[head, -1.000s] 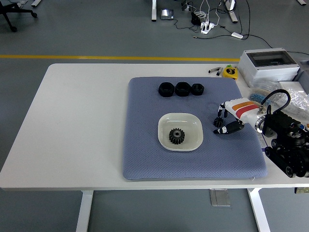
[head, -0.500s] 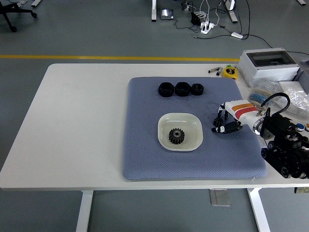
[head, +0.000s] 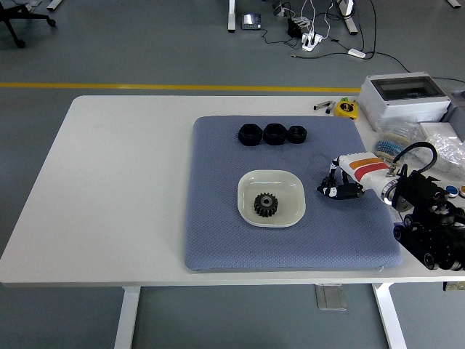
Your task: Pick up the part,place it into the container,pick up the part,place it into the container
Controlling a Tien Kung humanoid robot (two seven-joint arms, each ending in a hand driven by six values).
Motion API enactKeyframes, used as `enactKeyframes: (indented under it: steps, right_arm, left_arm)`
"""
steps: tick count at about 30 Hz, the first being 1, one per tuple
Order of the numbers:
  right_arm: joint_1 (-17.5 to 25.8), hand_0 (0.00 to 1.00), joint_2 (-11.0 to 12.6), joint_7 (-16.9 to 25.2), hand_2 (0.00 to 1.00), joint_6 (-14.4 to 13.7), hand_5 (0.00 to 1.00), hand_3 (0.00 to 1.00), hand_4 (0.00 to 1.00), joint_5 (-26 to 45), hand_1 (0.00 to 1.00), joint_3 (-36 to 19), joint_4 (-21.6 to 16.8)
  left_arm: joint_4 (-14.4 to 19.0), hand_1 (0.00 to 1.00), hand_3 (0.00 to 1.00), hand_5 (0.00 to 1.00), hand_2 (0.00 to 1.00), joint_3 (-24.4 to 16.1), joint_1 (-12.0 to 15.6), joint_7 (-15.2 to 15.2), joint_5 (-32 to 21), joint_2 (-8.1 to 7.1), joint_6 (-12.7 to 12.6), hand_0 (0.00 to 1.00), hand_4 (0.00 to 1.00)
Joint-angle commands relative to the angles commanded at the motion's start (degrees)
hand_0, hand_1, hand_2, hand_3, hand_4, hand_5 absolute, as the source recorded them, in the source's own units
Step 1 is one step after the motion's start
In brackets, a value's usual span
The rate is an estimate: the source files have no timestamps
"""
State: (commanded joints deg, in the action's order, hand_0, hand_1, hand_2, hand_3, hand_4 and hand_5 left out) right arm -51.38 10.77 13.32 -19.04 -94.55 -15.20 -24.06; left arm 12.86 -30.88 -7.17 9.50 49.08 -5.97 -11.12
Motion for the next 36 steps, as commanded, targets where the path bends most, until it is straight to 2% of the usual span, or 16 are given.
enactKeyframes:
  steps: [1,6,7,19,32,36]
  right_arm:
    - [0.0,0.002,0.0,0.0,0.132,0.0,0.659,0.278,0.796,-0.1,0.01,0.0,0.0]
    - [0.2,0.002,0.0,0.2,0.132,0.2,0.659,0.278,0.796,-0.3,0.01,0.1,-0.2]
    - [0.2,0.002,0.0,0.2,0.097,0.2,0.651,0.215,0.795,-0.3,0.002,0.1,-0.2]
    - [0.2,0.002,0.2,0.6,0.076,0.1,0.641,0.182,0.794,-0.5,0.002,0.2,-0.3]
    - [0.5,0.002,0.2,0.6,0.093,0.3,0.645,0.203,0.805,0.1,0.002,0.7,-0.2]
    - [0.5,0.002,0.2,0.8,0.093,1.2,0.645,0.203,0.805,0.5,0.002,0.7,-0.4]
  left_arm:
    - [0.0,0.715,0.654,0.675,0.751,0.0,0.0,0.0,0.0,0.01,0.0,0.705,0.676]
    - [0.0,0.715,0.654,0.675,0.751,-0.1,0.1,0.0,0.1,0.0,0.0,0.705,0.676]
    - [0.0,0.715,0.654,0.673,0.751,-0.1,0.1,0.0,0.2,0.01,0.0,0.705,0.675]
    - [-0.1,0.715,0.654,0.671,0.751,-0.4,0.1,0.1,0.4,0.06,0.1,0.705,0.673]
    - [-0.1,0.715,0.654,0.672,0.75,-0.7,0.3,0.2,0.9,0.06,0.1,0.705,0.674]
    - [-0.1,0.715,0.654,0.672,0.75,-1.0,0.4,0.3,1.2,0.05,0.1,0.705,0.674]
